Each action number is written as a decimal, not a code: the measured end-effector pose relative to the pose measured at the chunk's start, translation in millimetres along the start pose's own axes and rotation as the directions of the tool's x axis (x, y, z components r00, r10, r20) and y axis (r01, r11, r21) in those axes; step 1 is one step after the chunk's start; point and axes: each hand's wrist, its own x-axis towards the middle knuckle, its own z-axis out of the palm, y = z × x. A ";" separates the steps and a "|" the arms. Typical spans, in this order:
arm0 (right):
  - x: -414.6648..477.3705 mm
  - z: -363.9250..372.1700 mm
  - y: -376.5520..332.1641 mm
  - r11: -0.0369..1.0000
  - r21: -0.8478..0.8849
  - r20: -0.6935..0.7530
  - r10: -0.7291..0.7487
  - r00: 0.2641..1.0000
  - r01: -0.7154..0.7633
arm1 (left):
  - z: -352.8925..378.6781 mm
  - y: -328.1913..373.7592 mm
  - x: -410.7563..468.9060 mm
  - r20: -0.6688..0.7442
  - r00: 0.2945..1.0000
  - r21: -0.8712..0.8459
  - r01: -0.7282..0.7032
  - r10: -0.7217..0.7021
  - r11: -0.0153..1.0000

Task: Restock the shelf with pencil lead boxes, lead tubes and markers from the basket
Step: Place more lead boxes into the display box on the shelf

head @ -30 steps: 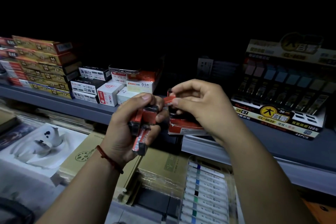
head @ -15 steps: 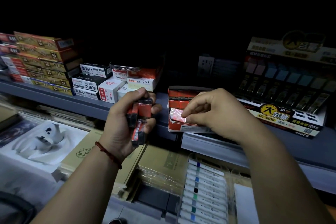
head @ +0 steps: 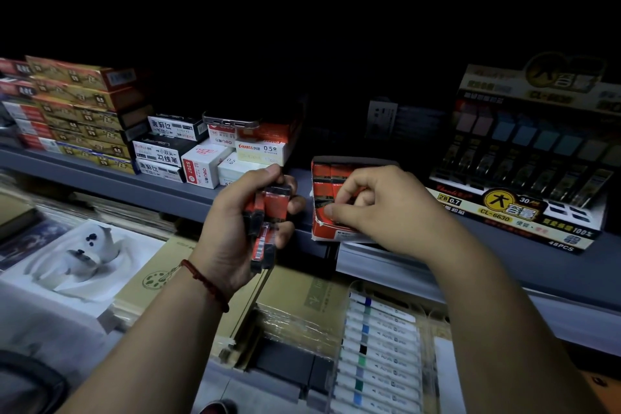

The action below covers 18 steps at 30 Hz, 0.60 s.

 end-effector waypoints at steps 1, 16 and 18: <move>-0.1 -0.5 -0.9 0.999 0.034 0.003 -0.001 1.000 0.001 | -0.5 -0.7 0.3 0.000 1.000 -0.002 0.000 0.000 1.000; -0.6 33.0 -25.1 0.946 0.189 -0.110 -0.248 0.963 0.265 | -2.9 -6.2 5.6 -0.048 0.999 0.103 -0.005 0.010 0.995; 1.5 37.5 -25.9 0.950 0.166 -0.144 -0.240 0.960 0.263 | -2.0 -5.9 5.3 -0.037 0.999 0.120 -0.023 0.027 0.993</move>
